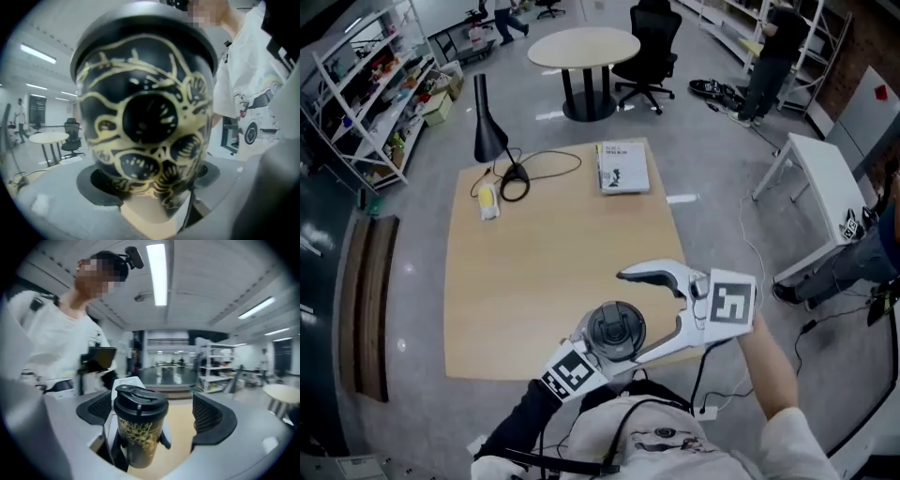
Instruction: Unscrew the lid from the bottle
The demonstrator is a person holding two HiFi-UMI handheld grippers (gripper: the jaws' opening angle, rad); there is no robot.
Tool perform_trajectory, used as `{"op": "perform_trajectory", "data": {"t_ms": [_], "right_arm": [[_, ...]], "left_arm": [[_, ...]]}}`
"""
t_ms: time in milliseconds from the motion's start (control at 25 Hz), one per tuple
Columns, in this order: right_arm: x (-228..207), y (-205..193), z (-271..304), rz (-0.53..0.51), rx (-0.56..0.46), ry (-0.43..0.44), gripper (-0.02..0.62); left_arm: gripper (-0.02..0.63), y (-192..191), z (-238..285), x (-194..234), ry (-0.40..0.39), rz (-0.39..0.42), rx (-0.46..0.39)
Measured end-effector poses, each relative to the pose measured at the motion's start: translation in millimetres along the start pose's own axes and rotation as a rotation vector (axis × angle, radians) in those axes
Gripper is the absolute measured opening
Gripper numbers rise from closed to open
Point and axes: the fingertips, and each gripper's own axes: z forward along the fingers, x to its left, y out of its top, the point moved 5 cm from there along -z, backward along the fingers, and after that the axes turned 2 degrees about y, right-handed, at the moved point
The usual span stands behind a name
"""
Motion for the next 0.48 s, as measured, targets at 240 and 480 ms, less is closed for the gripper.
{"op": "perform_trajectory", "data": {"t_ms": [240, 480], "right_arm": [[-11.1, -16.1, 40.2, 0.108, -0.078, -0.393, 0.535], [1.1, 2.5, 53.7, -0.086, -0.137, -0.05, 0.476]], "left_arm": [[0.41, -11.2, -15.1, 43.6, 0.279, 0.045, 0.069], [0.409, -4.7, -19.4, 29.9, 0.069, 0.17, 0.074]]}}
